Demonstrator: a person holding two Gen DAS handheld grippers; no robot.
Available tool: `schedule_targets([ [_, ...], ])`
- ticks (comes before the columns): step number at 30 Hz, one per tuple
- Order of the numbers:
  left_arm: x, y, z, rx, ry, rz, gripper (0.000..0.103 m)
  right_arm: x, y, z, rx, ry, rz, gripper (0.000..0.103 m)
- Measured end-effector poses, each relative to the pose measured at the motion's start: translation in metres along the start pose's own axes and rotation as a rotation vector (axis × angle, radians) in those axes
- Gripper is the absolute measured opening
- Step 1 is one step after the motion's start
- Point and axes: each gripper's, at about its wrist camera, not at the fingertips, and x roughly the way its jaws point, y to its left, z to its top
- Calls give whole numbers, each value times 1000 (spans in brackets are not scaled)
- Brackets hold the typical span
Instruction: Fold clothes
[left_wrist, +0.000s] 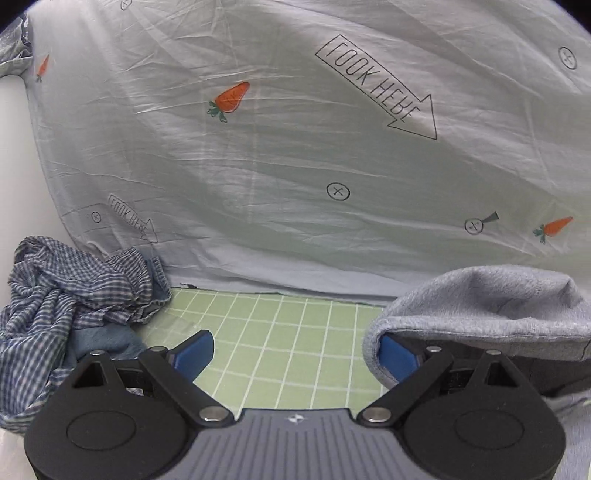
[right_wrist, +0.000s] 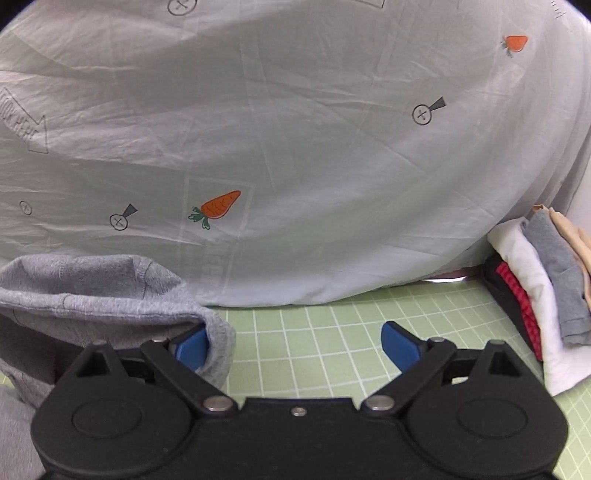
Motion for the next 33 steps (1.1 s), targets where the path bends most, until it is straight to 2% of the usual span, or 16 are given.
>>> schedule_targets([
  [2, -10, 6, -19, -7, 45, 1, 96, -15, -2, -15, -3, 18, 9, 97],
  [5, -14, 11, -48, -25, 158, 0, 95, -33, -5, -39, -1, 57, 20, 97],
  [10, -16, 9, -96, -53, 358, -4, 95, -41, 0, -60, 1, 117, 59, 97],
  [13, -28, 8, -108, -47, 371, -37, 95, -46, 2, -72, 2, 151, 84, 97],
  [16, -40, 7, -107, -42, 333, -74, 95, -51, 5, -84, 2, 185, 109, 97],
  [21, -28, 8, -103, -56, 338, -52, 95, -59, 10, -104, 3, 242, 150, 98],
  [25, -1, 14, -112, -73, 421, -6, 95, -41, 10, -104, 5, 270, 144, 100],
  [28, -2, 24, -108, -120, 405, -28, 95, -26, 15, -112, -29, 322, 118, 99],
  [33, -21, 32, -112, -124, 390, -56, 95, -49, 6, -110, 26, 277, 144, 100],
])
